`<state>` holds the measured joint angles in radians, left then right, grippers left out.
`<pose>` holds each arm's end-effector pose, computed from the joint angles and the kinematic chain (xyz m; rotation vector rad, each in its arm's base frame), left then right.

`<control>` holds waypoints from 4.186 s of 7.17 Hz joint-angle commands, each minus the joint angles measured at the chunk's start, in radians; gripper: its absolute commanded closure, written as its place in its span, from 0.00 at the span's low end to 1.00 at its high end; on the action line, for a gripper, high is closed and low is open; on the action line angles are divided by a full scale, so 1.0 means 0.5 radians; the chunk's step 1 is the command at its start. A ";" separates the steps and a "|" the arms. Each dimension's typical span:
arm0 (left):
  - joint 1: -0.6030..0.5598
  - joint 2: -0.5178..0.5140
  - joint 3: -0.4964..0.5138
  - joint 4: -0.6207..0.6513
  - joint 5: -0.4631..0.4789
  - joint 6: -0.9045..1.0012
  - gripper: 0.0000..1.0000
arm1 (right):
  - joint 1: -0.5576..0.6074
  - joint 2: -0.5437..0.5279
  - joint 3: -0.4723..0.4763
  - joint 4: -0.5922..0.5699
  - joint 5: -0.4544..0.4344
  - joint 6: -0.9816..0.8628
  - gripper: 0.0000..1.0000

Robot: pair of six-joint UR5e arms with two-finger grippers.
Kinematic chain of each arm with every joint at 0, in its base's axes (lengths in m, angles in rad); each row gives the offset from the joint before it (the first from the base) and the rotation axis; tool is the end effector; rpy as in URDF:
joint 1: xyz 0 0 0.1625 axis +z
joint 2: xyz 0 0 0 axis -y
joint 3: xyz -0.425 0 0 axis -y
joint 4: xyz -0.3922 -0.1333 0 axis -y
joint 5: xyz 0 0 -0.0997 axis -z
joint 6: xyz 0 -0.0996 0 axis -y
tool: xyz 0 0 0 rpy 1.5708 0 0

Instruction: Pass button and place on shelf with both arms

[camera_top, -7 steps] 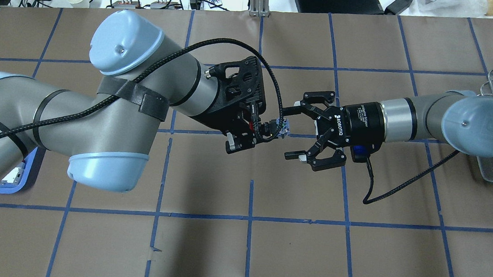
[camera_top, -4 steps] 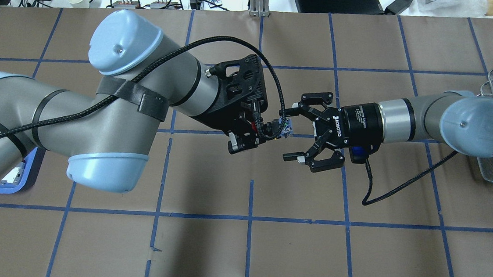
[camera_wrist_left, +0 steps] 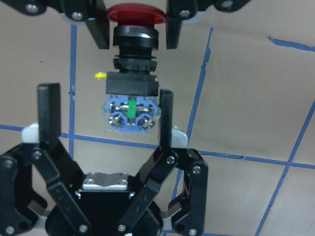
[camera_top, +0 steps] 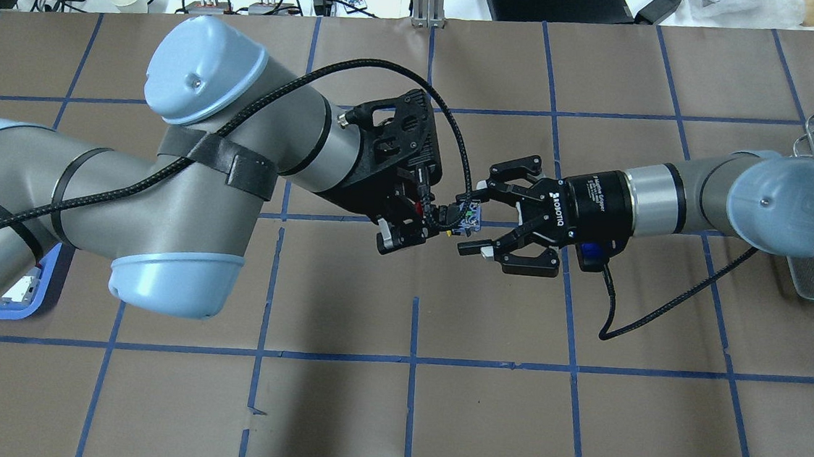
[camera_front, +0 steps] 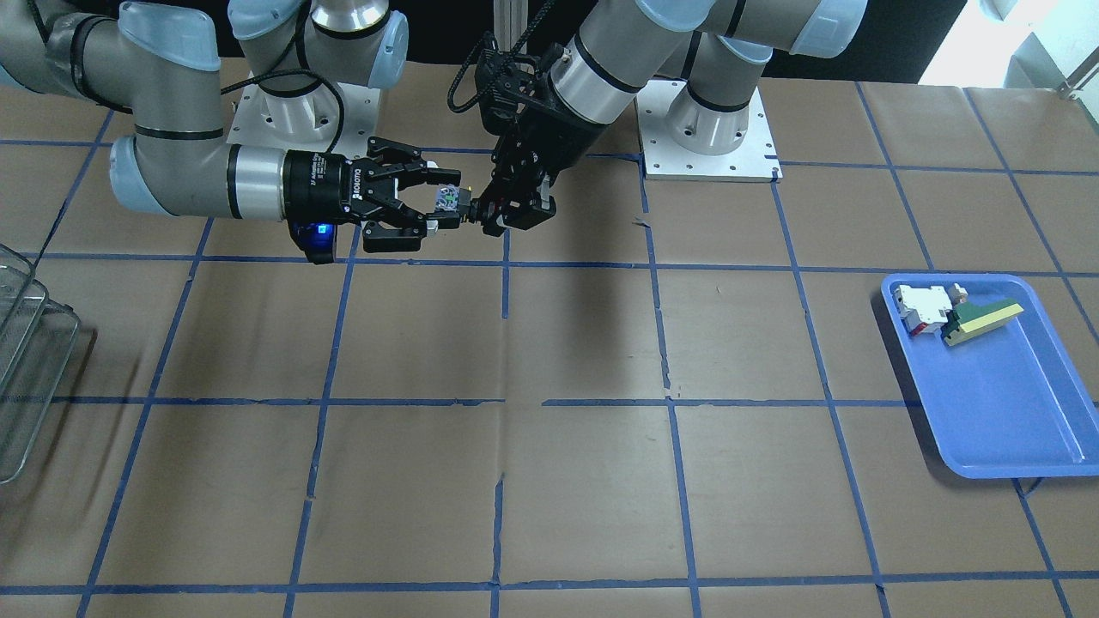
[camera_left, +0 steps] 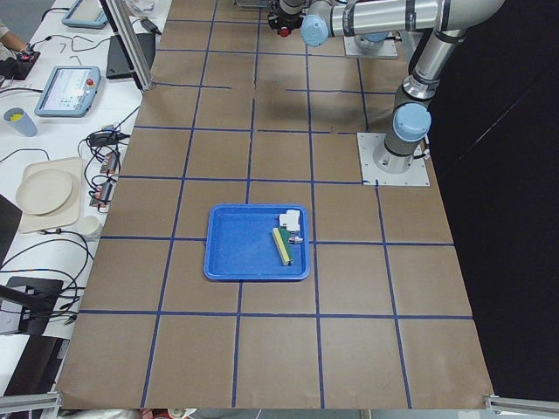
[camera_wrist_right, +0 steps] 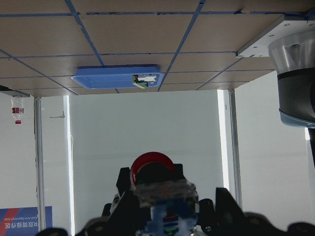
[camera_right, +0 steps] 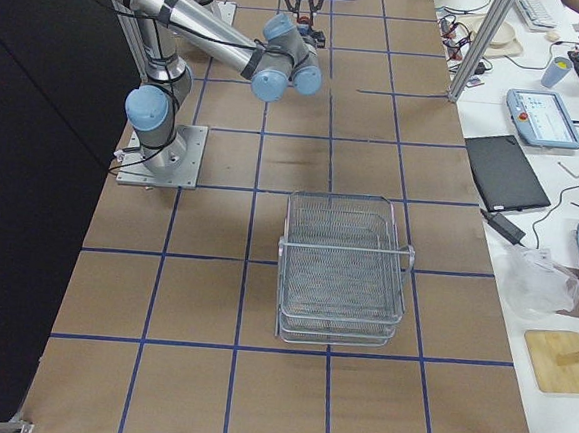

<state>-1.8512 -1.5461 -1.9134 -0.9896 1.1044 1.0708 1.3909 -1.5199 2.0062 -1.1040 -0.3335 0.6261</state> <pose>-0.3044 -0.4134 0.4048 -1.7887 -2.0935 0.5880 0.1523 -0.4338 0.3035 1.3250 1.4077 1.1993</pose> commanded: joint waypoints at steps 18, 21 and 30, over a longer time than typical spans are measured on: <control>0.794 -0.129 0.541 -0.775 0.899 -1.517 0.00 | -0.585 0.279 -1.405 -0.806 -2.767 -1.716 0.96; 0.769 -0.159 0.697 -1.081 0.896 -1.846 0.00 | -0.673 0.391 -1.380 -1.084 -2.849 -2.077 0.96; 0.760 -0.089 0.639 -1.092 0.930 -1.914 0.00 | -0.901 0.597 -1.205 -1.335 -2.809 -2.062 0.76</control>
<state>-1.4711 -1.5915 -1.5929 -1.5361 1.5694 0.1353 0.9427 -1.2322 1.3988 -1.7414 -1.7363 -0.4127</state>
